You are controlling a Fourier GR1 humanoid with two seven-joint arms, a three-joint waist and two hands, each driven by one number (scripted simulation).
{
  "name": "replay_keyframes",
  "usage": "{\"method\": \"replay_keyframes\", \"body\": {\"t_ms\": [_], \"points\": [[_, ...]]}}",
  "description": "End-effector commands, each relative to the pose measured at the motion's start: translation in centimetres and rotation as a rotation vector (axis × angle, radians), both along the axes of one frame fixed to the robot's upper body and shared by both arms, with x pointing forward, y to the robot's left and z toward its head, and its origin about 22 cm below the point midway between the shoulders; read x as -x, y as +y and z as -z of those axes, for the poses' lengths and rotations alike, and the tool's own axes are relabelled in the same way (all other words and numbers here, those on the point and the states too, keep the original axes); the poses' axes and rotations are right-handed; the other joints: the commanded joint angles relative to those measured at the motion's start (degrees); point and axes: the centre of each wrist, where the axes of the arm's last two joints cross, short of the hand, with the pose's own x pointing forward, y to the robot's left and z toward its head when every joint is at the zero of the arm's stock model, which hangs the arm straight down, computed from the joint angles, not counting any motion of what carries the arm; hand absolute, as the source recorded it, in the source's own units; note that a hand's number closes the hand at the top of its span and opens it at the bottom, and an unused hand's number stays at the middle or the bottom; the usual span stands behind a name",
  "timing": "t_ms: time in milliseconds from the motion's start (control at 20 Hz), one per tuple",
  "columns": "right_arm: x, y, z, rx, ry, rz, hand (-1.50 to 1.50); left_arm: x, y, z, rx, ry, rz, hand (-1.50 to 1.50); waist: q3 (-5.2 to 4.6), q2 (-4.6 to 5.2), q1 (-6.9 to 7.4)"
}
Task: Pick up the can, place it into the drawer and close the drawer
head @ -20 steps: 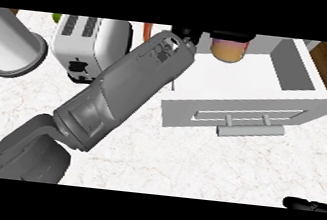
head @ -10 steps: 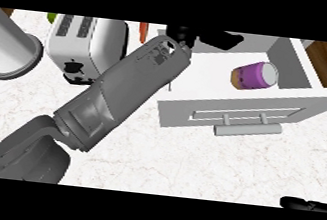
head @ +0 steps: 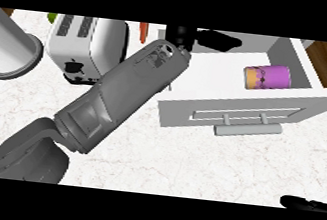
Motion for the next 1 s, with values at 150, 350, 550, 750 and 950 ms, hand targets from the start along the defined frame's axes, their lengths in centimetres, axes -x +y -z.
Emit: {"method": "replay_keyframes", "body": {"t_ms": [150, 350, 550, 750, 950], "points": [[0.3, 0.1, -2.0, 0.205, -0.088, 0.012, -1.5, -0.1, 0.2, -0.1, 0.067, 0.026, 0.012, -1.5, -0.06, -0.27, 1.46], [0.0, 1.0, -1.8, 0.301, -0.094, 0.006, -1.5, 0.2, -0.6, -1.3, 0.116, 0.006, 0.026, -1.5, -0.04, -0.44, 1.94], [-0.7, 1.9, -2.4, 0.446, -0.122, 0.036, -1.5, 0.5, -0.9, -1.6, 0.141, -0.029, 0.034, -1.5, -0.09, -0.65, 3.4], [-1.3, 2.1, -1.1, 0.635, -0.098, 0.031, -1.5, 0.6, -2.0, -3.7, 0.129, -0.048, 0.009, -1.5, -0.01, -1.05, 4.24], [-3.5, 4.0, -0.2, 0.775, -0.096, 0.083, -1.5, 0.9, -2.0, -3.1, 0.127, -0.023, 0.019, -1.5, -0.07, -1.28, 6.02]]}}
